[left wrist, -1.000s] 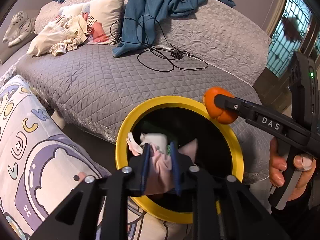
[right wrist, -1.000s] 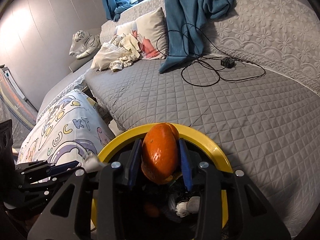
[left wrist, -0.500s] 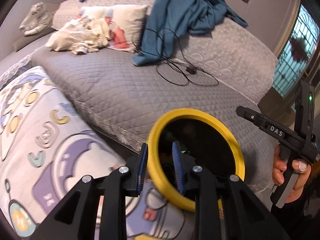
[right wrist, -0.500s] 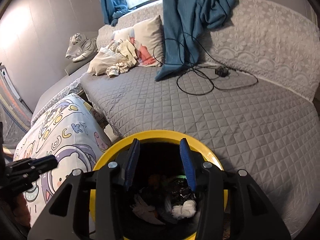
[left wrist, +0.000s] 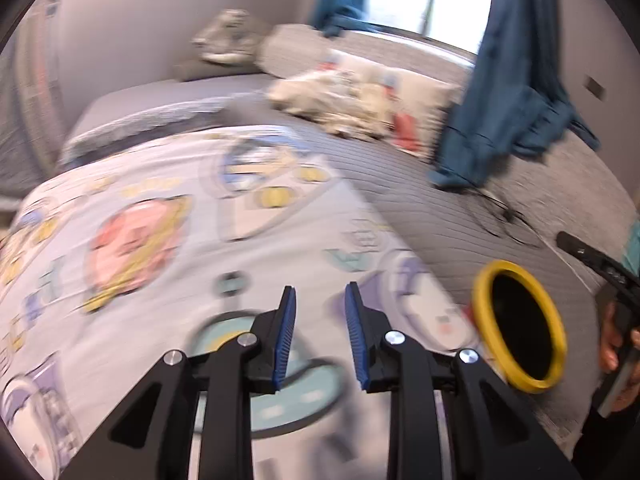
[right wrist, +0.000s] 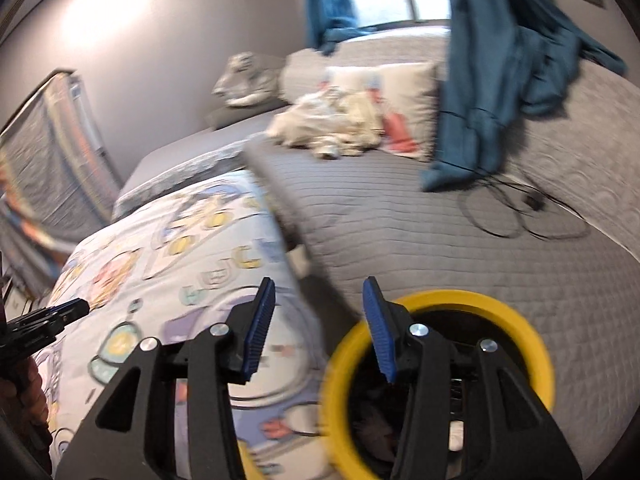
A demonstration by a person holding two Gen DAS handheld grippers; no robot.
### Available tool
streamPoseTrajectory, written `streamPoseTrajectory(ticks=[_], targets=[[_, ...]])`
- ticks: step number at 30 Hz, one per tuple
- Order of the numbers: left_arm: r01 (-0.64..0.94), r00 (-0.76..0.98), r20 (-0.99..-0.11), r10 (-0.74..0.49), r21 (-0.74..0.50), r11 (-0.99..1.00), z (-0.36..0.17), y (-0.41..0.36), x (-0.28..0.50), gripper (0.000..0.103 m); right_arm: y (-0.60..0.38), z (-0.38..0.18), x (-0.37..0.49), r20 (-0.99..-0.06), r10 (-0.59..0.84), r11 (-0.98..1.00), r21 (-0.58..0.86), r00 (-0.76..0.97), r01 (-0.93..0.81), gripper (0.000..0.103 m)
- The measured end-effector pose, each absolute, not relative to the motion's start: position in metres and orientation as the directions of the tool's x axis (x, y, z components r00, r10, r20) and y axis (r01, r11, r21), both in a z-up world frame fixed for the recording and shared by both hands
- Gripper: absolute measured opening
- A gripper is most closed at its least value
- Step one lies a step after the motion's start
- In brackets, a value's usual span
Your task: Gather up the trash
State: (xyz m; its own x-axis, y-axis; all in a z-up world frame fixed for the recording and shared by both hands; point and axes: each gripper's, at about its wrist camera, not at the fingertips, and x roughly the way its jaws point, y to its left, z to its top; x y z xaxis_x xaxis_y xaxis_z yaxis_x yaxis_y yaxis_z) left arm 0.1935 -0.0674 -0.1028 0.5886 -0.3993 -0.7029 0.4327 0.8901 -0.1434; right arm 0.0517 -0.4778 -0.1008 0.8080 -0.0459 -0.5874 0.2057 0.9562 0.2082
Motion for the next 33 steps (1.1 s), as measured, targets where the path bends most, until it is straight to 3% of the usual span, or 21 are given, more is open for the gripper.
streamPoseTrajectory(ticks=[2,7,9,16,17,18,24,33], targets=[[0.371,0.618,-0.697,-0.364,-0.149,0.916,-0.100,-0.035,0.194,0.024,-0.453,-0.096,0.060,-0.577,-0.019,0.966,0.199,0.817,0.163,0.048],[0.243,0.715,-0.644,-0.272,-0.136,0.960,-0.091,0.024,0.180,0.044,-0.389,-0.089,0.073,-0.549,0.029,0.986,0.151,0.835,0.064,0.055],[0.204,0.752,-0.616,-0.234,-0.120,0.972,-0.088,0.040,0.170,0.062,-0.366,-0.088,0.075,-0.537,0.027,0.991,0.122,0.843,0.046,0.062],[0.131,0.827,-0.527,-0.195,-0.157,0.979,-0.083,0.070,0.140,0.087,-0.323,-0.087,0.068,-0.466,-0.032,0.996,0.058,0.884,0.067,0.087],[0.125,0.835,-0.516,-0.191,-0.160,0.979,-0.082,0.073,0.136,0.091,-0.316,-0.085,0.064,-0.444,-0.050,0.996,0.041,0.895,0.076,0.094],[0.117,0.845,-0.502,-0.184,-0.162,0.980,-0.081,0.074,0.132,0.095,-0.312,-0.085,0.060,-0.428,-0.059,0.996,0.032,0.902,0.081,0.095],[0.069,0.887,-0.442,-0.135,-0.163,0.984,-0.082,0.078,0.105,0.095,-0.297,-0.086,0.040,-0.353,-0.164,0.986,-0.034,0.921,0.163,0.095],[0.030,0.914,-0.395,-0.097,-0.172,0.985,-0.075,0.071,0.078,0.095,-0.298,-0.095,0.018,-0.328,-0.160,0.981,0.055,0.931,0.189,0.095]])
